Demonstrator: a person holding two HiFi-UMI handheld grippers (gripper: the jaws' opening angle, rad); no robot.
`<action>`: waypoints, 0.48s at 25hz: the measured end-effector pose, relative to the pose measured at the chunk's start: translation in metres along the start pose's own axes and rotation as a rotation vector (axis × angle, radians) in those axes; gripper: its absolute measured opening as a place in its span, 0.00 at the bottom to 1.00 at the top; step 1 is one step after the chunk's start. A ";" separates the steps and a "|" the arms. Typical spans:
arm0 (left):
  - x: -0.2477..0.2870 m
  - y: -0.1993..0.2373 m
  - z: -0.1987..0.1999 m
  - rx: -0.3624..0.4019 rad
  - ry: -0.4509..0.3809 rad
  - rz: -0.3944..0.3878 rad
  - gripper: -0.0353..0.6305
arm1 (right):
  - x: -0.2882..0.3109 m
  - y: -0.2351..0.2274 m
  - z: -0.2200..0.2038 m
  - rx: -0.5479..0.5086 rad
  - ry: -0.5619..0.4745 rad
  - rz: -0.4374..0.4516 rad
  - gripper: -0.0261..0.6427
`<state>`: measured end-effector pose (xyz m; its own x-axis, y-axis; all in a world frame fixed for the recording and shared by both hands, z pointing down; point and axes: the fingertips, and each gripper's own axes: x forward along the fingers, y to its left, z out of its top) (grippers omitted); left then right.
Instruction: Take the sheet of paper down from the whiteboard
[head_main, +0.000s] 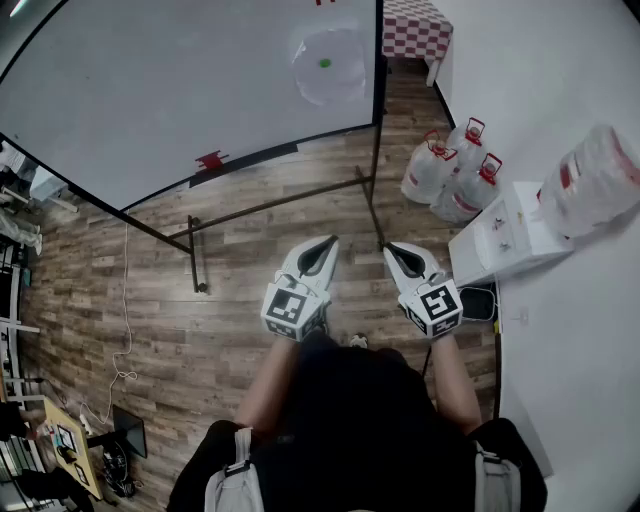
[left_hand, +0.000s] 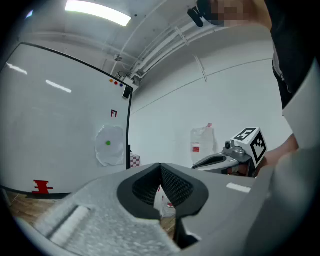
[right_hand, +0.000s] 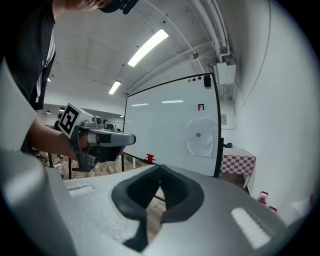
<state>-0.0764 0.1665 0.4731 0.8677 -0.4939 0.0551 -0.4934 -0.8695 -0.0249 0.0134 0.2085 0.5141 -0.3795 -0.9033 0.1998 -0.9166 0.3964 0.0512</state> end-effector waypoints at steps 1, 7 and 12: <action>0.000 0.001 0.000 -0.001 -0.001 0.001 0.07 | 0.001 -0.001 0.000 -0.001 0.000 -0.001 0.04; 0.000 0.005 -0.001 -0.007 -0.004 0.013 0.07 | 0.003 -0.003 0.002 -0.009 -0.001 0.006 0.04; 0.003 0.008 0.000 -0.005 0.002 0.014 0.07 | 0.006 -0.009 0.003 0.008 -0.001 -0.002 0.04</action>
<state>-0.0773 0.1578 0.4735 0.8605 -0.5064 0.0567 -0.5061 -0.8622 -0.0204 0.0193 0.1993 0.5117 -0.3780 -0.9042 0.1988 -0.9183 0.3935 0.0440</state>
